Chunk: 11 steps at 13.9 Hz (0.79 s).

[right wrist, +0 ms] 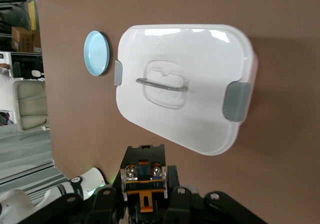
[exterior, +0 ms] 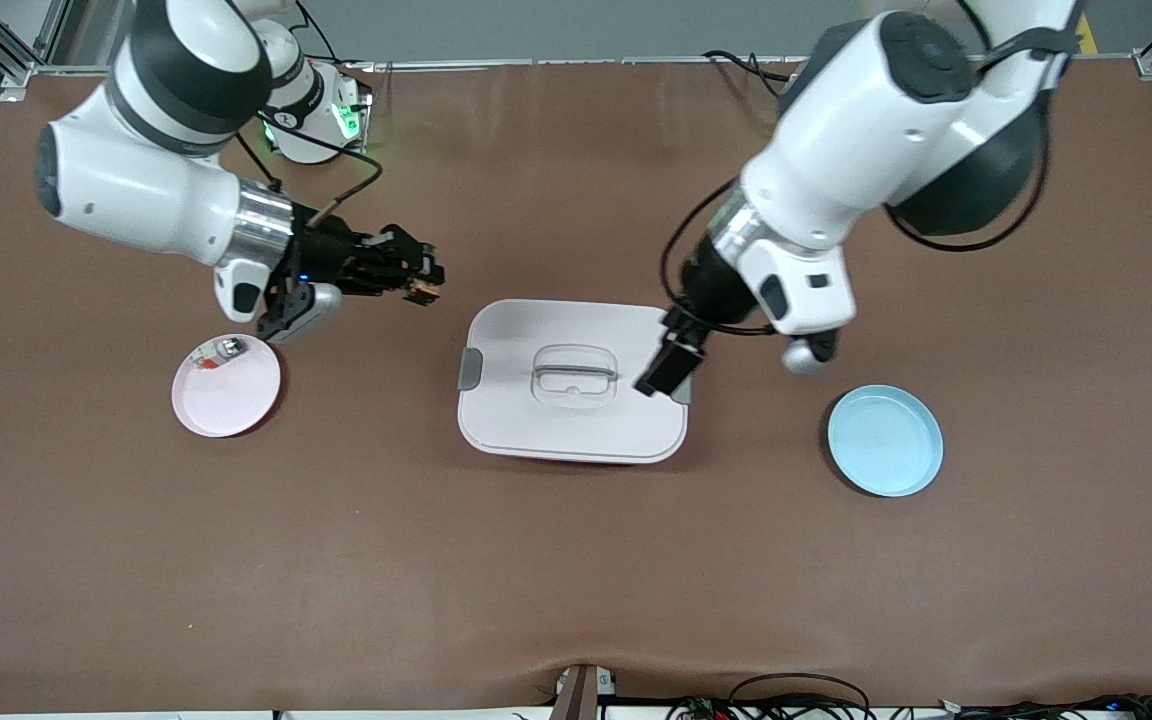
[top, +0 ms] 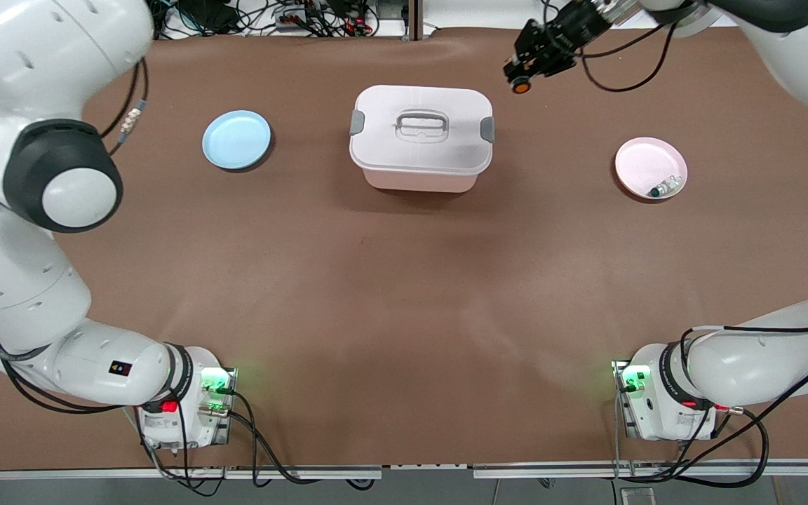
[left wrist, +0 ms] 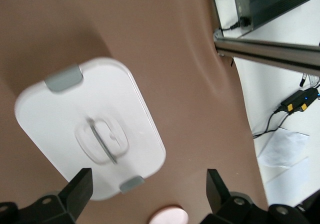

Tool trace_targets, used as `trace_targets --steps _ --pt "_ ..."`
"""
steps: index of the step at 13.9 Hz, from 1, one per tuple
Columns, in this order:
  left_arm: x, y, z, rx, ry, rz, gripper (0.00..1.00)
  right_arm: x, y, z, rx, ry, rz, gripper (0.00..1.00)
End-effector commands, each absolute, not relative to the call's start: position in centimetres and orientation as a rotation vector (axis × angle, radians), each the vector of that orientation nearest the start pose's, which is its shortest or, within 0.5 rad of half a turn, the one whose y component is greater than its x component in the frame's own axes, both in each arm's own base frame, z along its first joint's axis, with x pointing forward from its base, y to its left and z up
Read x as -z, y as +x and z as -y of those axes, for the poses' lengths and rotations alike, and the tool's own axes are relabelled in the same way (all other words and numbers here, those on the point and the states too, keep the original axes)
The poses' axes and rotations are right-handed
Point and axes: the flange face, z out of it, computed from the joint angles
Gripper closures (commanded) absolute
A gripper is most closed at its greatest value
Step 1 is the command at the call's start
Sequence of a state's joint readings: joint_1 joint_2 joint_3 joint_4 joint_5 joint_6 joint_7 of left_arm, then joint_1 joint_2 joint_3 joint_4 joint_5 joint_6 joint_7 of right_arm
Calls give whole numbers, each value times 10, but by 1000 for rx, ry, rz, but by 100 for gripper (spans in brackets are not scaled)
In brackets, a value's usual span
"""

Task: Transfer orange switch to right arm and place
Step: 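Open the left gripper and withdraw while the right gripper carries the switch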

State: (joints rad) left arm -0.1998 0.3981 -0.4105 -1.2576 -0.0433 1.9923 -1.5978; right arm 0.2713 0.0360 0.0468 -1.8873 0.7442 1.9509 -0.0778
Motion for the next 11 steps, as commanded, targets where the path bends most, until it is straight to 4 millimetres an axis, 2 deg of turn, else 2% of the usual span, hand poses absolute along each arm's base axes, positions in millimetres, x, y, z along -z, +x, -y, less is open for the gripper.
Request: trace_targets --steps 1,2,3,6,9,11 --pt "-589 609 307 111 -3075 1489 0 -514 546 -203 -17 -2559 349 100" --pt "-586 613 289 158 -3056 1369 0 -515 549 -196 16 -2612 482 100" --pt "-587 617 269 199 -3032 1268 0 -513 554 -181 43 -2660 592 100" --pt "-591 620 219 182 -3021 973 0 -504 559 -137 23 -2692 916 100" --pt "-599 627 172 178 -3044 802 0 -489 568 -103 -25 -2725 1250 100" --pt "-604 628 161 191 -3069 664 0 -481 573 -88 -75 -2715 1441 100"
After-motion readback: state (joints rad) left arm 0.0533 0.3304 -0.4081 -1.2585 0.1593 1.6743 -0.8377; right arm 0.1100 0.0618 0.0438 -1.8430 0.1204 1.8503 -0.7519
